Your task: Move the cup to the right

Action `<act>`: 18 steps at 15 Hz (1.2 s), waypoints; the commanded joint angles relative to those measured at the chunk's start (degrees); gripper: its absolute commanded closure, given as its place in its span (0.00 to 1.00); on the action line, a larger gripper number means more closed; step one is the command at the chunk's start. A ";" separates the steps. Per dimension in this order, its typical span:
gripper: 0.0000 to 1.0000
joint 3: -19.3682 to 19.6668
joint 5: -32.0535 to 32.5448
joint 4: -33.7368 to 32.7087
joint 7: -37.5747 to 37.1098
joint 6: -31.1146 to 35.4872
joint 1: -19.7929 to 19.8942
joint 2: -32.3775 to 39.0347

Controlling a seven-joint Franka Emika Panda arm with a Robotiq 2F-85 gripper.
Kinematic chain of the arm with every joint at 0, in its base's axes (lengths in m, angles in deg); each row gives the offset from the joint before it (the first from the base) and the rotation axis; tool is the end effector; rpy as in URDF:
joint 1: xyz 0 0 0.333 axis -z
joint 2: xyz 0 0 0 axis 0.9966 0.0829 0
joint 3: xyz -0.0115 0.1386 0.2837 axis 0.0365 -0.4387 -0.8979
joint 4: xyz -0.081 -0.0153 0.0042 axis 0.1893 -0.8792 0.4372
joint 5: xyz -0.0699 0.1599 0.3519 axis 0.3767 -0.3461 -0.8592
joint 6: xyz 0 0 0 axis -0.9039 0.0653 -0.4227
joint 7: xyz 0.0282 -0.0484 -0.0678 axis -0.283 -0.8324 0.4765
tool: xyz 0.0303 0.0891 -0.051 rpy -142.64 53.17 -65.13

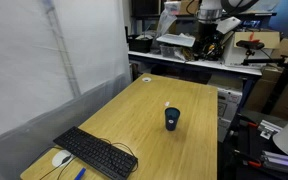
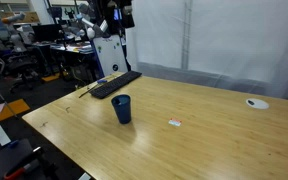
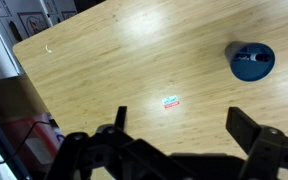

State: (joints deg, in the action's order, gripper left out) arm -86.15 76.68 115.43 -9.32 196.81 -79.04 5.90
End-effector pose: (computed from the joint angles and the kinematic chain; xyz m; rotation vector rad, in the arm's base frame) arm 0.4451 -0.0350 0.4669 2.9416 -0.3083 0.1343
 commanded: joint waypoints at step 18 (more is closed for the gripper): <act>0.00 -0.35 -12.09 5.31 -12.29 16.75 -4.45 11.69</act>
State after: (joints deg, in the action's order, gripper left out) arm -86.19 65.16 119.90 -20.54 209.06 -83.03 15.80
